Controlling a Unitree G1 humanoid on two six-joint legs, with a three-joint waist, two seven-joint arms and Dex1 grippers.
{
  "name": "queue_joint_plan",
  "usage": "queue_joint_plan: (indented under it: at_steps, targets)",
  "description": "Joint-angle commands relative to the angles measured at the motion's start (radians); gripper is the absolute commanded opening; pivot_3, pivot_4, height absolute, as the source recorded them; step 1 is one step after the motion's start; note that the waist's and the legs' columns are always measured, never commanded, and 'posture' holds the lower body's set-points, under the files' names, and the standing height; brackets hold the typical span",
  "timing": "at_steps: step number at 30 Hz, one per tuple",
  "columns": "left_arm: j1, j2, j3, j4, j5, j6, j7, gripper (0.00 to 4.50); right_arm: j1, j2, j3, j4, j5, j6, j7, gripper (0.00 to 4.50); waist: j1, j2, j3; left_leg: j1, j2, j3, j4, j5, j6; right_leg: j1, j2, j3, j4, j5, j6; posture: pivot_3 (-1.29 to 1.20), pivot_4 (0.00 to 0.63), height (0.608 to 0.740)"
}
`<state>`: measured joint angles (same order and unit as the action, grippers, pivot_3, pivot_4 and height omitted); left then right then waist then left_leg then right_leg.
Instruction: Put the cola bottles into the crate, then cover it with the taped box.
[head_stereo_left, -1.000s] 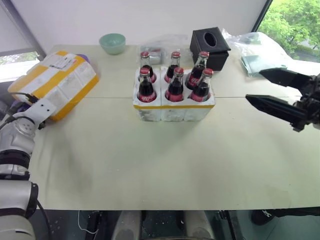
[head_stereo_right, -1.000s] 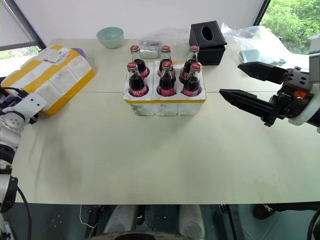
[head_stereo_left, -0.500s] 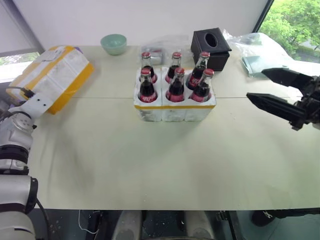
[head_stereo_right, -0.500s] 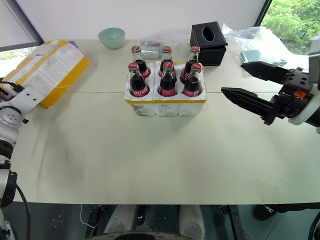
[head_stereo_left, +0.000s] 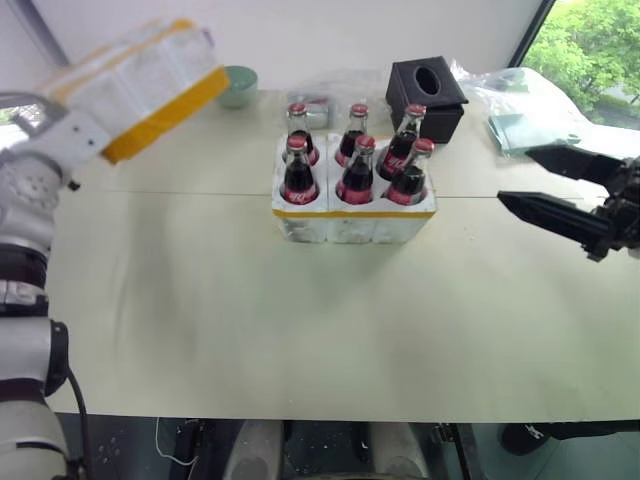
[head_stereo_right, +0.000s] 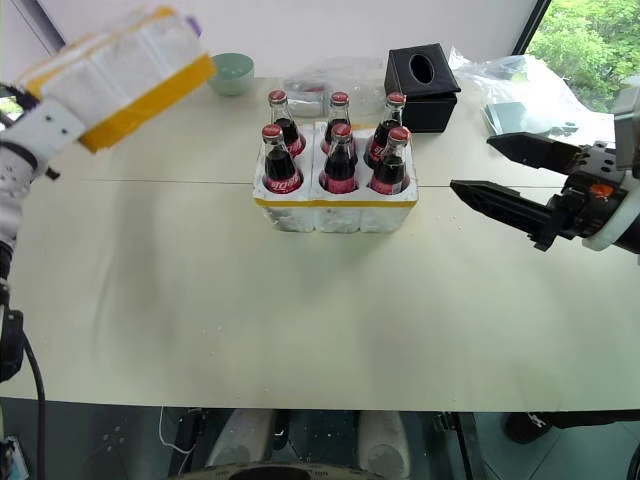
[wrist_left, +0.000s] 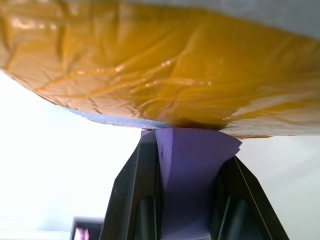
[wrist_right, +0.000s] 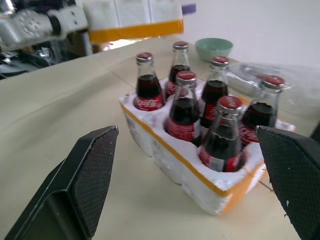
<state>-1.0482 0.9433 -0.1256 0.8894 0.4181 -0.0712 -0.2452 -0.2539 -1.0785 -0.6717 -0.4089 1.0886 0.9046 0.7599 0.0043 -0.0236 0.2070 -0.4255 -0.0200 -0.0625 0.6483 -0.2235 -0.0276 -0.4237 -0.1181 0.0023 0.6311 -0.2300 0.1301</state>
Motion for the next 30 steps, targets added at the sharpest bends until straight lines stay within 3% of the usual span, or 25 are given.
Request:
queue_joint_plan:
  at_steps: [1, 7, 16, 21, 30]
  targets:
    - [-0.094, 0.004, 0.020, -0.061, -0.027, -0.078, -0.034, 0.56, 0.009, 0.005, -0.024, -0.011, -0.012, -0.024, 0.001, 4.50, 0.000, 0.000, 0.000, 0.000, 0.000, 0.000, 0.000, 0.000, 0.000, 0.000, 0.000, 0.000, 0.000, 0.000, 0.000, 0.00, 0.150, 0.739]
    - [-0.153, -0.079, 0.022, -0.189, -0.117, -0.204, -0.167, 0.56, 0.023, 0.020, -0.028, -0.017, -0.017, -0.019, -0.019, 4.50, 0.006, 0.000, 0.000, 0.000, 0.000, 0.000, 0.001, 0.000, 0.000, 0.000, 0.000, 0.000, 0.000, 0.000, 0.001, 0.00, 0.150, 0.739]
    - [-0.049, -0.117, 0.005, -0.432, -0.166, -0.276, -0.340, 0.56, 0.059, 0.042, -0.043, -0.041, -0.011, -0.020, -0.044, 4.50, -0.008, 0.000, 0.000, 0.000, 0.000, 0.000, 0.000, 0.000, 0.000, 0.000, 0.000, 0.000, 0.001, 0.000, 0.001, 0.00, 0.150, 0.739]
    - [-0.024, -0.109, -0.043, -0.387, -0.081, -0.380, -0.328, 0.56, 0.058, 0.044, -0.032, -0.039, -0.012, -0.027, -0.048, 4.50, -0.016, 0.000, 0.000, 0.000, 0.000, 0.000, 0.001, 0.000, 0.000, 0.000, 0.000, 0.001, 0.001, 0.001, 0.000, 0.00, 0.150, 0.739]
    - [-0.049, -0.176, -0.131, -0.315, 0.038, -0.521, -0.274, 0.56, 0.045, 0.064, -0.007, -0.039, -0.008, -0.041, -0.064, 4.50, -0.011, 0.000, 0.000, 0.000, 0.000, 0.000, 0.002, 0.000, 0.000, 0.002, 0.000, 0.001, 0.001, 0.001, 0.001, 0.00, 0.150, 0.739]
